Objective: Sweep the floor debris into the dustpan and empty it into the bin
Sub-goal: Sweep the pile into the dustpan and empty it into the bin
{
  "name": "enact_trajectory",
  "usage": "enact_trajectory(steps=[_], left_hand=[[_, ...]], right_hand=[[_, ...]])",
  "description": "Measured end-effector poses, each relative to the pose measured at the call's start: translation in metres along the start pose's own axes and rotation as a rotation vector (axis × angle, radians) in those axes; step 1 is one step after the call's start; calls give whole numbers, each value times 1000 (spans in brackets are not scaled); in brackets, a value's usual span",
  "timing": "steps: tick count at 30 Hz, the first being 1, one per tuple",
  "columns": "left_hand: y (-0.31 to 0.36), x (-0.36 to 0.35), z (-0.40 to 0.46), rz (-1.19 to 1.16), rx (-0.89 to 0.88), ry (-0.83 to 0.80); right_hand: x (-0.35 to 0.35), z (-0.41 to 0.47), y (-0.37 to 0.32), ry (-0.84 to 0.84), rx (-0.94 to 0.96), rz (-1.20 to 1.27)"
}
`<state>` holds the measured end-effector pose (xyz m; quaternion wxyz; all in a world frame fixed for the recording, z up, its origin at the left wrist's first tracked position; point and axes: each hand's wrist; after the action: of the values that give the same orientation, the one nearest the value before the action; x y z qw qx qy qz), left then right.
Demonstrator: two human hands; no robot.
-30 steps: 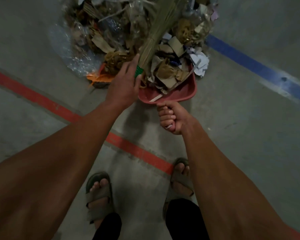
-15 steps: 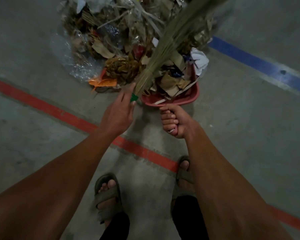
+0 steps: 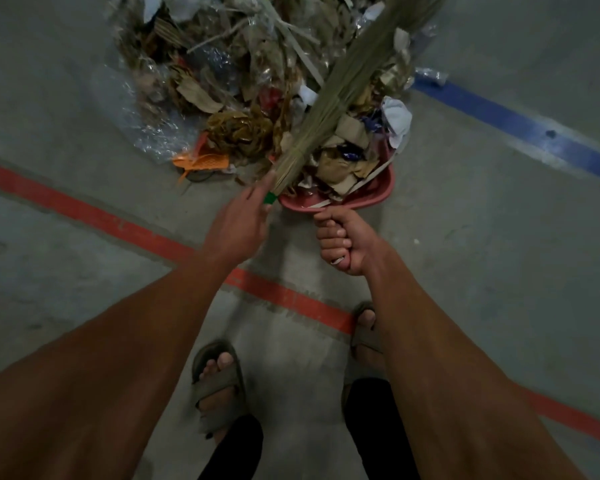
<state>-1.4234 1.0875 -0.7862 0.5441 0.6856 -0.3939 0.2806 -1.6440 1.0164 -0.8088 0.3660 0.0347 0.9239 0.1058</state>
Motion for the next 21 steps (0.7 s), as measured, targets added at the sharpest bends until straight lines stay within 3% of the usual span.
enact_trajectory(steps=[3, 10, 21], left_hand=[[9, 7, -30, 0, -11, 27], [26, 31, -68, -58, 6, -141], [104, 138, -118, -34, -138, -122]], right_hand=[[-2, -2, 19, 3, 12, -10], [-22, -32, 68, 113, 27, -98], [-106, -131, 136, 110, 190, -53]])
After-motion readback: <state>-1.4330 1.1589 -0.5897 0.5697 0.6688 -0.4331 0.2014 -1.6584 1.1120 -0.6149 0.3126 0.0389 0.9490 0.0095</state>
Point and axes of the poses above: each hand's wrist, its own z-axis towards the middle knuckle, its own x-axis out of the back of the hand, y = z × x, and after that the axes turned 10 degrees about -x, right-handed
